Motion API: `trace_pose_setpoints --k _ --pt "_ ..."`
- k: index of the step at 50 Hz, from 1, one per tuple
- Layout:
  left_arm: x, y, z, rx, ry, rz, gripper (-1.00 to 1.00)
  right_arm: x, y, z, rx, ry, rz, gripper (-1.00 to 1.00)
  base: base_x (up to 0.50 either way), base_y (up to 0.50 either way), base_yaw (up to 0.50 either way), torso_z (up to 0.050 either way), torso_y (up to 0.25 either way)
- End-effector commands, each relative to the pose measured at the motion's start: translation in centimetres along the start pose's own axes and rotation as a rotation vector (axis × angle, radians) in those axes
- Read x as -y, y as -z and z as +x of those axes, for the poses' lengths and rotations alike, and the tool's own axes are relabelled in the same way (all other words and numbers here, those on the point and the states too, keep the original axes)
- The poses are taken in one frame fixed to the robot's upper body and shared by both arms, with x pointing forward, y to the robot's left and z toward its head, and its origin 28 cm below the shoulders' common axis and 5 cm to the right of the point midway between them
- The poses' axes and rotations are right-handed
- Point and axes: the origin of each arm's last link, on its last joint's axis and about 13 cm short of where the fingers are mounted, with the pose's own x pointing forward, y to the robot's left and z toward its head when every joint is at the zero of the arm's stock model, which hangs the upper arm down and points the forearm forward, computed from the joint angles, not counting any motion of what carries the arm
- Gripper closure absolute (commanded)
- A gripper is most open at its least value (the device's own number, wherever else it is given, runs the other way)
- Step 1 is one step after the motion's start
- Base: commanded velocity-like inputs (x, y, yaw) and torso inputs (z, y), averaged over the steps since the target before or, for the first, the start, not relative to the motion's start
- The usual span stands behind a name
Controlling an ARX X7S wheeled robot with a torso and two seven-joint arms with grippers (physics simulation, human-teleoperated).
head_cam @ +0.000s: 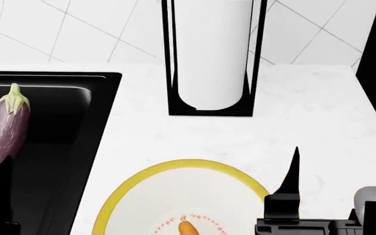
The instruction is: There is a mixed pile of frozen fruits and vegetables on the counter. Locate all the frozen vegetables and place the items in a bowl on the counter. Take all the frozen fruits and defrost them in a running sink.
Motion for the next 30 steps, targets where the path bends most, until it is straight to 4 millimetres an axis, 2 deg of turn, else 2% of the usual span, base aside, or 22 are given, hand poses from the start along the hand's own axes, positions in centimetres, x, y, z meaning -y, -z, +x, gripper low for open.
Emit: trace_pose_setpoints --k 1,9,15,22,23,30 --pt "1.1 -0.7 -0.8 0.021 0.070 -0.015 1.00 -0.2 0.2 0.0 -0.002 -0.014 -0.006 -1.00 0.00 0.00 0.00 0.000 0.000" --pt "4.6 -0.3 -1.2 -0.001 0.264 -0.014 1.00 -0.1 0.2 0.2 -0.008 -0.005 -0.006 -1.00 0.00 0.00 0.00 0.000 0.000" --pt "6.6 -0.8 -1.6 -0.007 0.354 -0.008 1.00 0.4 -0.3 -0.1 0.007 0.016 -0.002 -1.00 0.00 0.00 0.00 0.000 0.002" --pt "8.6 0.0 -2.2 -0.044 0.454 -0.006 1.00 0.7 -0.4 0.0 0.013 0.029 0.001 -1.00 0.00 0.00 0.00 0.000 0.000" --pt "11.1 1.3 -2.0 -0.107 0.556 -0.003 1.00 0.8 -0.3 0.0 0.008 0.032 0.002 -1.00 0.00 0.00 0.00 0.000 0.000" --pt "11.8 2.3 -1.7 -0.141 0.577 -0.004 1.00 0.8 -0.4 0.0 0.006 0.031 0.003 -1.00 0.00 0.00 0.00 0.000 0.000"
